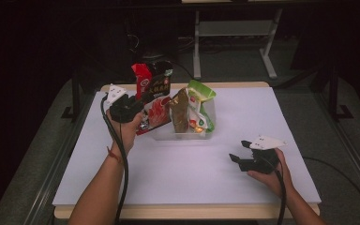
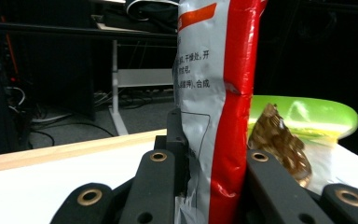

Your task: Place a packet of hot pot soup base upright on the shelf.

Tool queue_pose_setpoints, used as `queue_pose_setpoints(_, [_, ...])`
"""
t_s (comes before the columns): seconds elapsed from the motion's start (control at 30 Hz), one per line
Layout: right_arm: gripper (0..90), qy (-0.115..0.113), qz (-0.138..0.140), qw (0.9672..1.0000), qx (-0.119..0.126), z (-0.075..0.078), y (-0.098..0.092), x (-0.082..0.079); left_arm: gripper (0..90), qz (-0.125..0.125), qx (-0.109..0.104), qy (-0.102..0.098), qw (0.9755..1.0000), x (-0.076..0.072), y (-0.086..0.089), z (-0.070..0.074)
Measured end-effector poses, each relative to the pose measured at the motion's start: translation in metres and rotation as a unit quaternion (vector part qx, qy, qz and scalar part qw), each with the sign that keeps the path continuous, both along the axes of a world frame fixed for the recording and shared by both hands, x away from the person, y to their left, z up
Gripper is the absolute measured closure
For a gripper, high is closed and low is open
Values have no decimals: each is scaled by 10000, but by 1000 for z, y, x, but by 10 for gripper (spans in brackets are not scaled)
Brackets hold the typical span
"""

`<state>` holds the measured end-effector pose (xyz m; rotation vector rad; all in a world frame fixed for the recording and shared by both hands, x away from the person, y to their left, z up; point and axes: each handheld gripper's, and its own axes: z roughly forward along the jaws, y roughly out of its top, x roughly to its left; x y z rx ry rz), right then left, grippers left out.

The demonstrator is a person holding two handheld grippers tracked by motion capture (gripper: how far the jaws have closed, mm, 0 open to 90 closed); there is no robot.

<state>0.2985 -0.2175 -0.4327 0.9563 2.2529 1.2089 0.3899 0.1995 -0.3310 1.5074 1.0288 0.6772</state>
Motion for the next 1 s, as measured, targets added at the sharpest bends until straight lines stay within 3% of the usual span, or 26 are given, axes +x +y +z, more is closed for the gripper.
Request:
queue_pose_setpoints(0.43, [297, 24, 36, 10000, -19, -1, 0, 0, 794, 238, 189, 50, 9995, 19, -21, -7])
queue_pose_setpoints(0.8, [297, 31, 92, 9999, -45, -2, 1, 0, 794, 497, 212, 90, 9985, 36, -32, -14])
queue_pose_setpoints(1.0, [297, 51, 104, 9999, -41, -3, 1, 0, 794, 626, 55, 63, 9980, 43, -34, -18])
